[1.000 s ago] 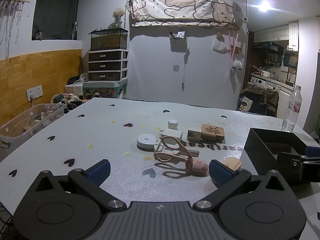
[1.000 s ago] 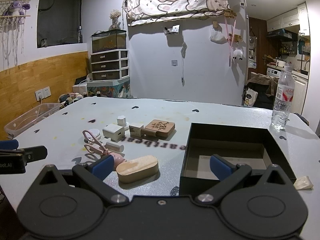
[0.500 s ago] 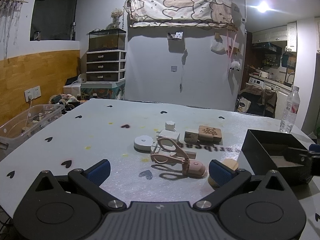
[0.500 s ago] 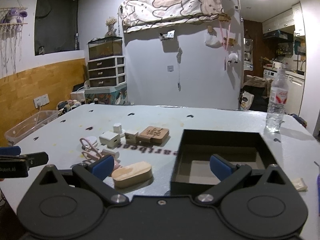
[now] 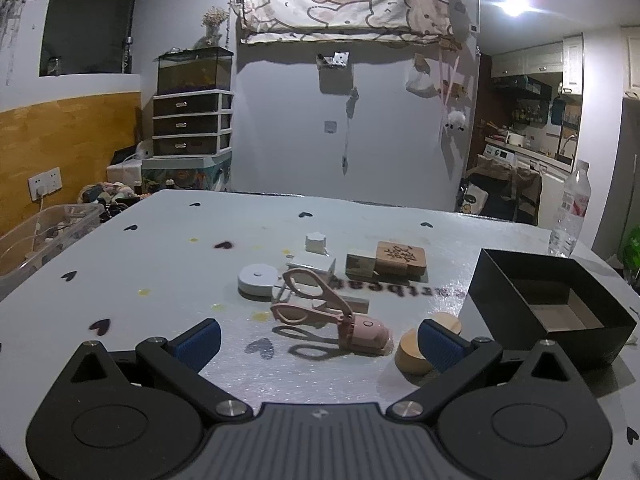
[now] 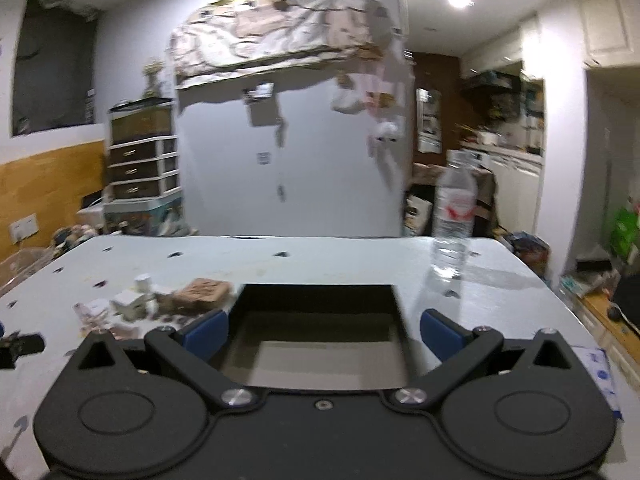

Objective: Organize rigid objects
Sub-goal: 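Reach the left tool to the wooden oval block and grasp it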

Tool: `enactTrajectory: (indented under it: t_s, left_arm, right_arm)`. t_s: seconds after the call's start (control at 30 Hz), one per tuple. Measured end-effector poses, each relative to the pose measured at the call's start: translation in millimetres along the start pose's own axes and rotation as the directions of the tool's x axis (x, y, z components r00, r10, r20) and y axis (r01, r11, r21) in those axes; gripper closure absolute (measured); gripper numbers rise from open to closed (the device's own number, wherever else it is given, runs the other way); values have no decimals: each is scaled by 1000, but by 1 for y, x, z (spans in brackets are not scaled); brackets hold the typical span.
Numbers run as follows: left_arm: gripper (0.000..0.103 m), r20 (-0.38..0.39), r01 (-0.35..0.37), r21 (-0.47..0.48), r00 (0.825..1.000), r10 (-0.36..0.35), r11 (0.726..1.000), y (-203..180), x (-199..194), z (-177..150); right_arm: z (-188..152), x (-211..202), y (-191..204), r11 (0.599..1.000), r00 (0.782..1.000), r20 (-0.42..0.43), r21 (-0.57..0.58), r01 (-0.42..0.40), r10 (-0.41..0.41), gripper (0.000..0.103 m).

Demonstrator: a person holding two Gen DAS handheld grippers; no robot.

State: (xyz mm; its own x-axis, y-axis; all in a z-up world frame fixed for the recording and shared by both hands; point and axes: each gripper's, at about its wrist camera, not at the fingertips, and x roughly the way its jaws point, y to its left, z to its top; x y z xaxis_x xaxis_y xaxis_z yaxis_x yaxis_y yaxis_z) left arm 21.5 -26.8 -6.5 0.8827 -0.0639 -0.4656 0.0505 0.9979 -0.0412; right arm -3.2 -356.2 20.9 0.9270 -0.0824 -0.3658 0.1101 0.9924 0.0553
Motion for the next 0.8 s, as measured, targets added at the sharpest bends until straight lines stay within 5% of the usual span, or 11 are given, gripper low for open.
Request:
enactTrajectory:
  t_s: [0.2,0.37,0.43,0.57,0.8]
  left_arm:
    - [0,-19,24,7,1000,-24,1000,-8,21,-4]
    - [0,-38,35,7,999,-34,999,-14,37,-6]
    - [0,-65,53,11,997,-52,999,-18,45,-5]
    - [0,-109,85,-4,990,-85,996,-22,60,-5]
    - [4,-139,189,12,973,-185,982,-37,82,1]
  right_arm:
    - [-1,29,-47,993,996,-24,81,82,-81,0]
    - [-3,64,-66,994,992,-123,100,54,-41,1]
    - [-3,80,-71,992,985,-174,123,19,3,11]
    - [-2,109,-77,988,959,-278,155,-12,55,58]
    - [1,131,-71,993,941,-329,108,-47,80,67]
